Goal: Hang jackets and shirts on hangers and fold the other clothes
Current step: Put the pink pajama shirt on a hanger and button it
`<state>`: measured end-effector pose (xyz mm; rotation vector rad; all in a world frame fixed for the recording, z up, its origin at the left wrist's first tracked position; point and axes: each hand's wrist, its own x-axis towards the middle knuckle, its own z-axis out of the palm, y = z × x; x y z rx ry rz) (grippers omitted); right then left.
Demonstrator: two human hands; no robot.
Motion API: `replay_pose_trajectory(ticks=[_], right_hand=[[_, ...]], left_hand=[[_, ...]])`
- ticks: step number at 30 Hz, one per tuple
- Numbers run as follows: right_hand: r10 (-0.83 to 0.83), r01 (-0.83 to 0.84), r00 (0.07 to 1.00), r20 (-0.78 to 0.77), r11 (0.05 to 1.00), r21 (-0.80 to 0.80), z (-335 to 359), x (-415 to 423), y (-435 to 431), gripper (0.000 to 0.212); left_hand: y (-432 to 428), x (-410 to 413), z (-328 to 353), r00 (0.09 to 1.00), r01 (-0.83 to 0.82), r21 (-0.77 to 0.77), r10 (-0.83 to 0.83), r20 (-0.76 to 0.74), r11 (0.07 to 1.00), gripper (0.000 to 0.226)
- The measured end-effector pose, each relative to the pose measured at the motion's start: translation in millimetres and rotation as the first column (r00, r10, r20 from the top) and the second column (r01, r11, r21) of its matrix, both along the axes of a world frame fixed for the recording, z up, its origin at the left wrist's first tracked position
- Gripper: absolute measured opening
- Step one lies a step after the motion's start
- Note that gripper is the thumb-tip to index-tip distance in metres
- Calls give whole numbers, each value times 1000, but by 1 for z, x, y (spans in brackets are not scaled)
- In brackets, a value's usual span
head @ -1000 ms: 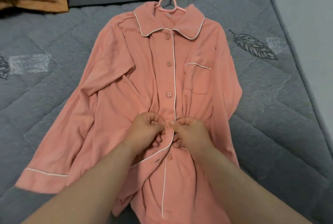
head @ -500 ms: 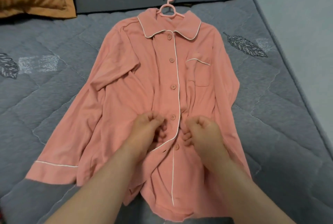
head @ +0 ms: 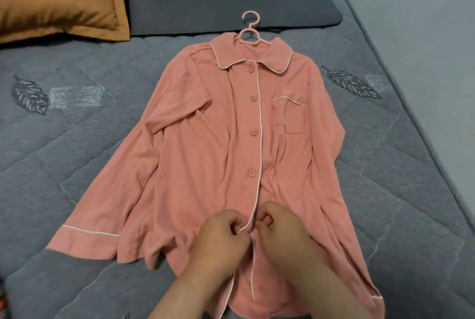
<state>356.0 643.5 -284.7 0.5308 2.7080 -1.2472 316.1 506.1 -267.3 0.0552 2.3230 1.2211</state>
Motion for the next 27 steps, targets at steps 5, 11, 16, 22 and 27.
replay_pose_trajectory(ticks=[5,11,16,22,27], right_hand=[[127,-127,992,8,987,94,-2,-2,6,10],[12,-12,1000,29,1000,-10,1,-5,3,19],[-205,263,965,166,804,-533,9,8,14,17],[-111,239,966,235,735,-635,11,5,14,12],[-121,241,964,236,773,-588,9,5,11,15]], left_hand=[[0,-2,-2,973,-119,154,85,213,981,13],[5,2,-2,991,49,43,-54,121,998,8],[5,-2,0,969,-150,137,118,219,979,16],[5,4,5,934,-250,236,169,315,939,15],[8,14,11,976,-172,283,125,179,944,42]])
